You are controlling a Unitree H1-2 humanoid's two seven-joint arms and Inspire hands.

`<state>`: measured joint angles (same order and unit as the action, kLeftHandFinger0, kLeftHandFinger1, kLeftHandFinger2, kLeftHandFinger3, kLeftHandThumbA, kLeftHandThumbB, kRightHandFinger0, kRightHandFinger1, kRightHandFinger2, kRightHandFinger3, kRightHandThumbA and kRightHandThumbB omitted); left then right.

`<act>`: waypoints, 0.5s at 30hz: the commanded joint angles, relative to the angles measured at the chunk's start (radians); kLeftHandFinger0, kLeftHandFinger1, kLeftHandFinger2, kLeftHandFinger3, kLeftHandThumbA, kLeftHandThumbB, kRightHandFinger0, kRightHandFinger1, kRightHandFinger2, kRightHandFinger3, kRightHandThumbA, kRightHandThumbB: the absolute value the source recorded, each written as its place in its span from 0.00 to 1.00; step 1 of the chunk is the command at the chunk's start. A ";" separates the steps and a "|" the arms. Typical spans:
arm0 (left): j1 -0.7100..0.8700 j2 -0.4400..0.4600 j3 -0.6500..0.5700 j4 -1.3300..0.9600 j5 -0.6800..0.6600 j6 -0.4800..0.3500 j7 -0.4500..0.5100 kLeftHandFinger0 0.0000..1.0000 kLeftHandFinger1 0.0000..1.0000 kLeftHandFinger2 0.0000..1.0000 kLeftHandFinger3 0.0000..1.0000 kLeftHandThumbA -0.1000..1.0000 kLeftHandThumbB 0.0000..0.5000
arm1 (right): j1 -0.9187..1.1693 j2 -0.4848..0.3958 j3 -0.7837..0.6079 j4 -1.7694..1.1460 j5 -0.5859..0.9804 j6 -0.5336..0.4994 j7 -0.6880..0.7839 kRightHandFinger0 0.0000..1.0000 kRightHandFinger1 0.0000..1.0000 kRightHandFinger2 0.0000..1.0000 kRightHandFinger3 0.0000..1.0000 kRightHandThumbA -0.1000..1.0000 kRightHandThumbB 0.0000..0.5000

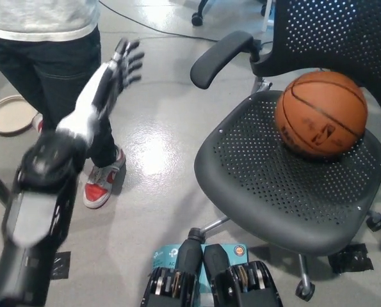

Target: The robot grabs the basketball from a person using both hands and then drops it on the black chair in the front

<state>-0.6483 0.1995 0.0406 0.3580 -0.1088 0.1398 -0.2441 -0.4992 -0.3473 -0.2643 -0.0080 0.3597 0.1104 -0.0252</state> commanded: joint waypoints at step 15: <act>0.558 -0.001 0.266 -0.338 -0.544 0.173 -0.244 1.00 1.00 1.00 1.00 1.00 0.73 | 0.345 0.210 0.128 0.114 -0.049 -0.226 0.113 1.00 1.00 1.00 1.00 1.00 0.46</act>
<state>-0.1494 0.1687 0.2388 0.1122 -0.4081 0.2871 -0.3346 -0.1762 -0.1745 -0.1752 0.0539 0.3366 0.0757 -0.0075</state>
